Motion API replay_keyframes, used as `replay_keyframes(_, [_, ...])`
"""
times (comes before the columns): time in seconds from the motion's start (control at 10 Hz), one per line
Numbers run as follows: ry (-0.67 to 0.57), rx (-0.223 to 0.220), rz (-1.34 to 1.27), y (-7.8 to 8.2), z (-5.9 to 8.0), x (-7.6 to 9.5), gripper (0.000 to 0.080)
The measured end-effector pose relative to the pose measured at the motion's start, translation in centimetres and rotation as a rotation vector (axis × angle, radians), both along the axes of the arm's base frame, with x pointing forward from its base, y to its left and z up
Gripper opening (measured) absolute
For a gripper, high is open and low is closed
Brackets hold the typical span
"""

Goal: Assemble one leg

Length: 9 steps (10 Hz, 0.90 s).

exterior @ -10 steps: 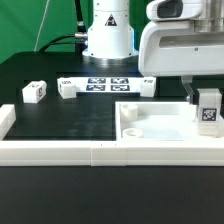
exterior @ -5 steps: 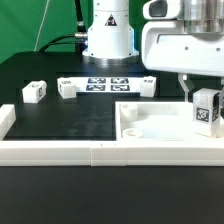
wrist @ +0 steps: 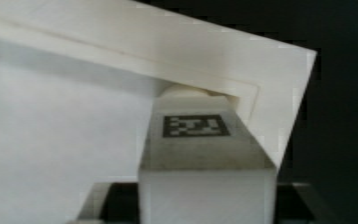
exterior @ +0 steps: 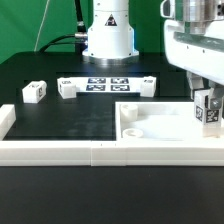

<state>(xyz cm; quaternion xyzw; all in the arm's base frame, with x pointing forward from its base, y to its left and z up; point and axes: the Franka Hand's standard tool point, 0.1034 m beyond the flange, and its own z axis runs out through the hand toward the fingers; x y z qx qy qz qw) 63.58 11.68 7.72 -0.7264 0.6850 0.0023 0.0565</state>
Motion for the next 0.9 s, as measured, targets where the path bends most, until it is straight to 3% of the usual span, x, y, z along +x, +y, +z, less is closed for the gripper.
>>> replay_keyframes(0.3, [0.018, 0.031, -0.210, 0.27, -0.04, -0.02, 0.0294])
replay_keyframes(0.4, [0.018, 0.032, -0.204, 0.37, -0.07, -0.05, 0.0375])
replay_keyframes(0.5, [0.018, 0.031, -0.197, 0.39, -0.09, -0.06, 0.0375])
replay_keyframes(0.6, [0.012, 0.026, -0.134, 0.30, -0.10, -0.03, 0.0571])
replay_keyframes(0.7, [0.002, 0.018, -0.035, 0.06, -0.13, 0.02, 0.0631])
replay_keyframes(0.9, [-0.005, 0.007, 0.101, 0.01, -0.33, -0.10, 0.0646])
